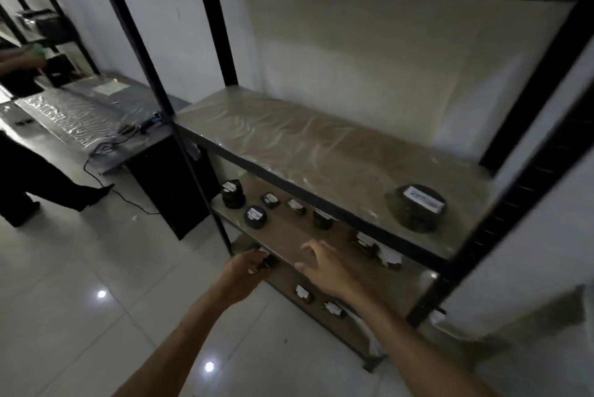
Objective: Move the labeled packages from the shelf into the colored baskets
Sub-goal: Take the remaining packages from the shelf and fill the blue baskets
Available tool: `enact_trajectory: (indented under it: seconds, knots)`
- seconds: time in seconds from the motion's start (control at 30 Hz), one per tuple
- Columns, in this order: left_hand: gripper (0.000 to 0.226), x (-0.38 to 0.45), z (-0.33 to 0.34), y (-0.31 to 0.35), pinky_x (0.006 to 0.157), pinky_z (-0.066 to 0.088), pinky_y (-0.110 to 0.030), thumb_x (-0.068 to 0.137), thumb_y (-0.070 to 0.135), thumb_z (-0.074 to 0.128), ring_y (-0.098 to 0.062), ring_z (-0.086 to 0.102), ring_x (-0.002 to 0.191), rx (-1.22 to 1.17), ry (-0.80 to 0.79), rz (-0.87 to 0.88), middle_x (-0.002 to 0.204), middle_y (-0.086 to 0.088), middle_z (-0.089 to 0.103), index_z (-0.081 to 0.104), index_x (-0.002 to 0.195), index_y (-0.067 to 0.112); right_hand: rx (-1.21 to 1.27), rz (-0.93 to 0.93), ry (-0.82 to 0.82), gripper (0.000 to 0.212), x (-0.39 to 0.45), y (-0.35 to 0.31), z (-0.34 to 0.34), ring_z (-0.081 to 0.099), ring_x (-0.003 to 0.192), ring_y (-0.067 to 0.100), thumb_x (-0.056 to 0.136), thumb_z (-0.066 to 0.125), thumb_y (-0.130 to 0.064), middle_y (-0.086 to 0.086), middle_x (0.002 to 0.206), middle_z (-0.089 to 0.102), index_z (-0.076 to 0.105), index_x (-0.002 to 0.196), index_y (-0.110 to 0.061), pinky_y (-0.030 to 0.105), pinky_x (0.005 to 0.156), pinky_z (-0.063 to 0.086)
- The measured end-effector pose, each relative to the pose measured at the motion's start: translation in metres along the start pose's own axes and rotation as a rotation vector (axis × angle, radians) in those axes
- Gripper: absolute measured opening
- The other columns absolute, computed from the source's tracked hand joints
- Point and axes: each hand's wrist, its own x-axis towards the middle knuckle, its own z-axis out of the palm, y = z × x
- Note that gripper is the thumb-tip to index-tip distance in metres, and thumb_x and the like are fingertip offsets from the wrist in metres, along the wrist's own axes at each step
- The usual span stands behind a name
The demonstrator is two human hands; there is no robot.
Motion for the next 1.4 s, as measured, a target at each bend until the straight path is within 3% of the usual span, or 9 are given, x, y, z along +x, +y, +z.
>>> enact_trajectory:
  seconds: [0.13,0.27,0.4,0.5,0.7,0.77,0.9,1.1,1.4]
  knots:
    - [0.013,0.087,-0.046,-0.086,0.084,0.057,-0.04,0.087,0.014,0.07,-0.019,0.069,0.093,0.038,-0.046,0.056,0.102,0.002,0.07,0.068,0.097,0.021,0.05,0.112,-0.011,0.054,0.111,-0.024,0.057,0.049,0.128,0.02,0.09,0.068,-0.041,0.004,0.137,0.051,0.049,0.135,-0.018,0.031,0.101,0.045]
    - [0.04,0.198,-0.084,-0.171,0.088,0.048,-0.028,0.09,0.024,0.064,-0.021,0.062,0.109,0.194,-0.091,0.122,0.129,-0.002,0.06,0.055,0.129,0.018,0.011,0.239,0.048,0.07,0.223,-0.039,0.112,0.045,0.134,0.026,0.083,0.076,-0.032,0.01,0.144,0.049,0.044,0.142,-0.011,0.035,0.109,0.041]
    - [0.059,0.297,-0.098,-0.238,0.09,0.053,-0.039,0.088,0.024,0.066,-0.03,0.058,0.118,0.339,-0.149,0.141,0.141,-0.011,0.05,0.042,0.142,0.014,-0.055,0.358,0.133,0.083,0.325,-0.031,0.167,0.054,0.123,0.027,0.065,0.074,-0.062,0.006,0.133,0.057,0.051,0.132,-0.019,0.038,0.098,0.049]
    - [0.074,0.363,-0.092,-0.282,0.089,0.055,-0.043,0.083,0.027,0.071,-0.032,0.054,0.122,0.387,-0.171,0.167,0.145,-0.01,0.042,0.034,0.147,0.016,0.017,0.432,0.145,0.103,0.373,-0.019,0.201,0.042,0.136,0.028,0.056,0.072,-0.065,0.005,0.149,0.041,0.037,0.145,-0.025,0.043,0.104,0.046]
    - [0.118,0.471,-0.067,-0.341,0.115,0.031,-0.05,0.072,0.043,0.083,-0.039,0.016,0.148,0.419,-0.252,0.155,0.162,-0.016,0.007,0.006,0.156,0.015,0.011,0.556,0.216,0.111,0.438,0.013,0.263,0.043,0.132,0.026,0.059,0.082,-0.062,0.003,0.148,0.036,0.024,0.146,-0.025,0.046,0.104,0.047]
    - [0.115,0.49,-0.058,-0.354,0.116,0.03,-0.049,0.074,0.04,0.081,-0.038,0.018,0.147,0.411,-0.298,0.173,0.161,-0.015,0.013,0.006,0.157,0.015,-0.056,0.547,0.216,0.102,0.453,0.024,0.275,0.043,0.13,0.025,0.063,0.08,-0.06,0.001,0.144,0.04,0.029,0.144,-0.024,0.044,0.102,0.047]
    - [0.098,0.493,-0.052,-0.367,0.093,0.052,-0.046,0.064,0.036,0.087,-0.033,0.054,0.118,0.231,-0.23,0.21,0.132,-0.008,0.047,0.035,0.144,0.016,-0.127,0.524,0.241,0.093,0.464,0.034,0.285,0.048,0.123,0.026,0.066,0.086,-0.042,0.005,0.141,0.042,0.036,0.141,-0.02,0.041,0.101,0.048]
    - [0.087,0.42,-0.072,-0.343,0.072,0.058,-0.042,0.056,0.046,0.087,-0.031,0.062,0.095,0.205,-0.128,0.372,0.113,-0.006,0.056,0.049,0.127,0.016,0.065,0.485,0.412,0.085,0.403,0.012,0.258,0.047,0.119,0.02,0.066,0.087,-0.041,0.001,0.133,0.045,0.041,0.136,-0.025,0.035,0.094,0.052]
    - [0.094,0.242,-0.095,-0.218,0.08,0.058,-0.039,0.051,0.058,0.085,-0.02,0.059,0.102,0.092,-0.23,0.498,0.115,0.004,0.049,0.044,0.13,0.026,0.142,0.512,0.563,0.105,0.187,-0.052,0.175,0.043,0.125,0.021,0.063,0.092,-0.029,0.003,0.138,0.044,0.033,0.149,-0.021,0.04,0.103,0.048]
